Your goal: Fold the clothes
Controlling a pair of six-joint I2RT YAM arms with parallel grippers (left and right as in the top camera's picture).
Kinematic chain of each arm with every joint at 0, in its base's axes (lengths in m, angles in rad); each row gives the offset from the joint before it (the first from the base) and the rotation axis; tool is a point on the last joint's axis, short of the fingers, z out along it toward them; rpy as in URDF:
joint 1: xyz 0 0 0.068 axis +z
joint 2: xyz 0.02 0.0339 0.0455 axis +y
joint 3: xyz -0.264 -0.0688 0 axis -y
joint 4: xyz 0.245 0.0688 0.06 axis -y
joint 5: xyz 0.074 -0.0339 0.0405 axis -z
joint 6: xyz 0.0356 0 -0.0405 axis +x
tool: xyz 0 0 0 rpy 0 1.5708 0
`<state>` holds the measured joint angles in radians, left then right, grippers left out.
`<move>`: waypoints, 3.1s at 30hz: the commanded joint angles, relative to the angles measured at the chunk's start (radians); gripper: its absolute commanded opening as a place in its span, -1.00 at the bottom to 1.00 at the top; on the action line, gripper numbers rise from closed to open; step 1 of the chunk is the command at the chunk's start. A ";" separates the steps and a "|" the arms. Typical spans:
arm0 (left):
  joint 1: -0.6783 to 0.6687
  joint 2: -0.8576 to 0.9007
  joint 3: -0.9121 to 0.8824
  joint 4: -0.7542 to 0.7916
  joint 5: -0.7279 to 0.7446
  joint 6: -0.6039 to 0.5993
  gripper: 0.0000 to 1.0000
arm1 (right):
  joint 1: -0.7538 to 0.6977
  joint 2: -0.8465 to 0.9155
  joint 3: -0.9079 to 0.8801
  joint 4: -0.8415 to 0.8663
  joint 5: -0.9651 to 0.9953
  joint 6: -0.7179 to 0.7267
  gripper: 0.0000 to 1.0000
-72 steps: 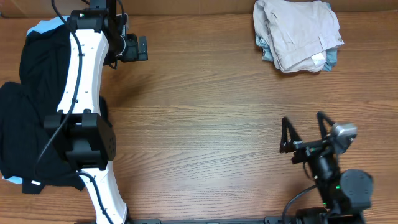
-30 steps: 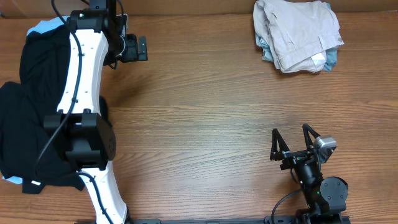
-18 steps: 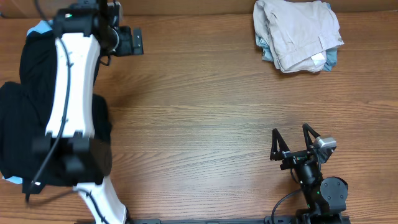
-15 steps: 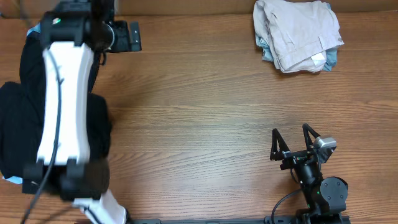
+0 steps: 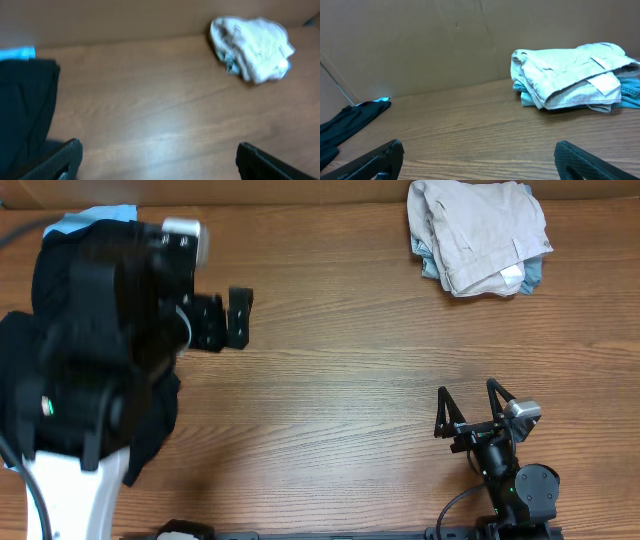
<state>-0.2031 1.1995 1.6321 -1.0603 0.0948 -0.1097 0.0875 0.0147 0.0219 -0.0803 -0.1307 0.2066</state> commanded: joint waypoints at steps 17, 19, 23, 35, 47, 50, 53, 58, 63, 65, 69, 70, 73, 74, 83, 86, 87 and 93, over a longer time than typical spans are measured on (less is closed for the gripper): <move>0.071 -0.958 -1.300 0.786 -0.017 -0.071 1.00 | 0.002 -0.012 -0.011 0.005 -0.004 0.004 1.00; 0.080 -1.003 -1.341 0.828 -0.027 -0.070 1.00 | 0.002 -0.012 -0.011 0.005 -0.004 0.004 1.00; 0.111 -1.096 -1.428 0.912 -0.032 -0.058 1.00 | 0.002 -0.012 -0.011 0.005 -0.004 0.004 1.00; 0.121 -1.197 -1.566 1.070 -0.050 -0.045 0.99 | 0.002 -0.012 -0.011 0.005 -0.004 0.004 1.00; 0.121 -1.197 -1.627 0.987 -0.018 -0.040 0.99 | 0.002 -0.012 -0.011 0.005 -0.004 0.004 1.00; 0.121 -1.197 -1.627 0.988 -0.026 -0.040 1.00 | 0.002 -0.012 -0.011 0.005 -0.004 0.004 1.00; 0.121 -1.197 -1.627 0.989 -0.026 -0.040 1.00 | 0.002 -0.012 -0.011 0.005 -0.004 0.004 1.00; 0.121 -1.197 -1.627 0.990 -0.026 -0.040 1.00 | 0.002 -0.012 -0.011 0.005 -0.004 0.004 1.00; 0.121 -1.196 -1.627 0.989 -0.026 -0.040 0.99 | 0.002 -0.012 -0.011 0.005 -0.004 0.004 1.00; 0.121 -1.196 -1.627 0.989 -0.026 -0.040 1.00 | 0.002 -0.012 -0.011 0.005 -0.004 0.004 1.00; 0.121 -1.196 -1.627 0.989 -0.025 -0.040 0.99 | 0.002 -0.012 -0.011 0.005 -0.004 0.004 1.00; 0.121 -1.196 -1.627 0.989 -0.025 -0.040 1.00 | 0.002 -0.012 -0.011 0.005 -0.004 0.004 1.00; 0.121 -1.196 -1.627 0.989 -0.024 -0.040 1.00 | 0.002 -0.012 -0.011 0.005 -0.004 0.004 1.00; 0.121 -1.196 -1.627 0.989 -0.024 -0.040 1.00 | 0.002 -0.012 -0.011 0.005 -0.004 0.004 1.00; 0.121 -1.196 -1.627 0.989 -0.024 -0.040 0.99 | 0.002 -0.012 -0.011 0.005 -0.004 0.004 1.00; 0.121 -1.196 -1.627 0.989 -0.024 -0.040 1.00 | 0.002 -0.012 -0.011 0.005 -0.004 0.004 1.00; 0.121 -1.196 -1.627 0.989 -0.025 -0.040 1.00 | 0.002 -0.012 -0.011 0.005 -0.004 0.004 1.00; 0.121 -1.195 -1.627 0.989 -0.024 -0.040 1.00 | 0.002 -0.012 -0.011 0.005 -0.004 0.004 1.00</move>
<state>-0.0906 0.0147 0.0113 -0.0750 0.0669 -0.1581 0.0875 0.0135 0.0185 -0.0803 -0.1314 0.2089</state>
